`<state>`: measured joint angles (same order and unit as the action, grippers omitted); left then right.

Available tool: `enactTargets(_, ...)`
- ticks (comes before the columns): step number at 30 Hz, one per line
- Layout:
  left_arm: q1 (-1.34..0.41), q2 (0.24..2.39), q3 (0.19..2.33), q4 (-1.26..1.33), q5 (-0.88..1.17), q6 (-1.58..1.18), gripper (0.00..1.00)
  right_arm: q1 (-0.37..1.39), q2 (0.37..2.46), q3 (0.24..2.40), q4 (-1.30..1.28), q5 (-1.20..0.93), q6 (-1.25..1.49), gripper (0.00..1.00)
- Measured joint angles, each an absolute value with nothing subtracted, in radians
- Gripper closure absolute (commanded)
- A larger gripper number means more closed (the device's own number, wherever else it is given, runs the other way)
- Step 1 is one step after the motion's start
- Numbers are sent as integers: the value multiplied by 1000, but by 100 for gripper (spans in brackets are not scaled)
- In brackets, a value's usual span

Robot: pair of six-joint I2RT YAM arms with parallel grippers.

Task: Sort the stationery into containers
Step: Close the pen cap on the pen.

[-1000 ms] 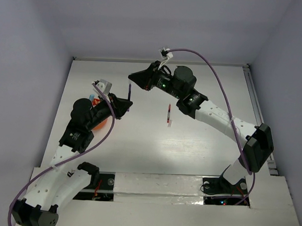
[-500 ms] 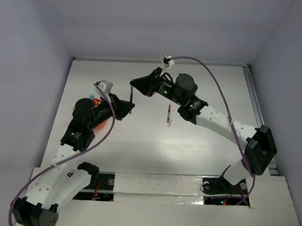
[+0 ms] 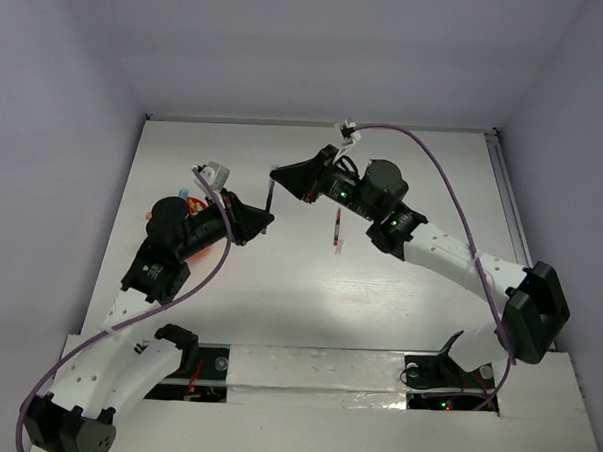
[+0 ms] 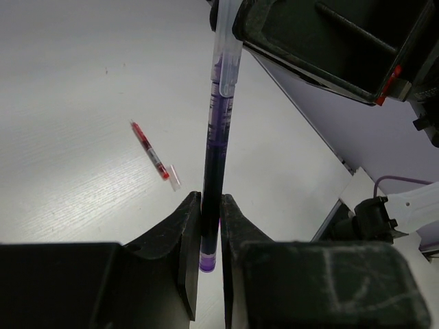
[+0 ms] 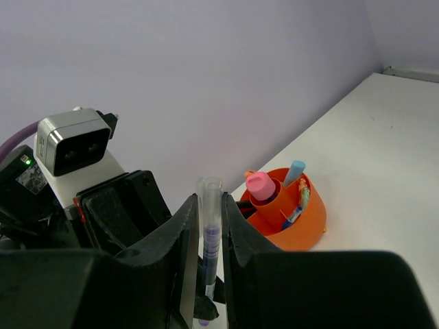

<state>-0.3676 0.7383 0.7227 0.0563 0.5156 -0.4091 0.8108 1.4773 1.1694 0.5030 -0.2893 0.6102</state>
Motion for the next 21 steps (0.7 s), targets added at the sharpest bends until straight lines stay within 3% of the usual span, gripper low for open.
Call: enactTargets(21, -373, 806, 796, -63, 632, -477, 100, 793, 1454, 953, 755, -268, 725, 100)
